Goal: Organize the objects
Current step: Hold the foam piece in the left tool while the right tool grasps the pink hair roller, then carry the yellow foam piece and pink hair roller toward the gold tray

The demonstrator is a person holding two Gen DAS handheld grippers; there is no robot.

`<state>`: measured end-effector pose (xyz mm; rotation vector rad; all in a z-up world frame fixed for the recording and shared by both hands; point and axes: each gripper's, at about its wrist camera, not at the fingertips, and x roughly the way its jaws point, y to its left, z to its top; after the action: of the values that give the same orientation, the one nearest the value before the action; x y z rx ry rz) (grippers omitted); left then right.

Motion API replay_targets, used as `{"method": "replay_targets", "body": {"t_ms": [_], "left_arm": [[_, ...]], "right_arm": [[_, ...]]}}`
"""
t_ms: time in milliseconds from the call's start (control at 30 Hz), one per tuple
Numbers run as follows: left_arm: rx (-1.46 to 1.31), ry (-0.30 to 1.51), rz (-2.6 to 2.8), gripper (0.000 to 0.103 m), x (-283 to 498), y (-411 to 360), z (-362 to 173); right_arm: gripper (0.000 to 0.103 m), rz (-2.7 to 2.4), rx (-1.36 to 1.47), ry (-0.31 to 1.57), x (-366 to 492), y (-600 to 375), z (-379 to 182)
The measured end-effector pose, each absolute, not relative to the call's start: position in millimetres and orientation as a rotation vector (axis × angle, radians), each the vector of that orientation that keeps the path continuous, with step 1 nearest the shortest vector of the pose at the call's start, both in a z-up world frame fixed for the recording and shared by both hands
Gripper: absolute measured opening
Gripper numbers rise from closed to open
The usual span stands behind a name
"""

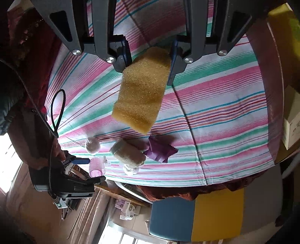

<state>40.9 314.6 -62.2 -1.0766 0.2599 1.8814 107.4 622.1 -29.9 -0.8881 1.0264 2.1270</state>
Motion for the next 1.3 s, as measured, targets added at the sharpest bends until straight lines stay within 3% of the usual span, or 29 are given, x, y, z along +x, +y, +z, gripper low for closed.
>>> {"method": "replay_targets", "body": {"t_ms": [500, 800, 1300], "left_arm": [[-1.0, 0.221, 1.958, 0.034, 43, 294, -20], [-0.934, 0.218, 2.171, 0.034, 27, 247, 16], [-0.913, 0.186, 2.406, 0.035, 0, 168, 29]], "right_arm": [[0.068, 2.381, -0.921, 0.903, 76, 589, -14], [0.068, 2.4, -0.927, 0.878, 79, 581, -10], [0.068, 2.48, -1.066, 0.78, 60, 529, -6]]}}
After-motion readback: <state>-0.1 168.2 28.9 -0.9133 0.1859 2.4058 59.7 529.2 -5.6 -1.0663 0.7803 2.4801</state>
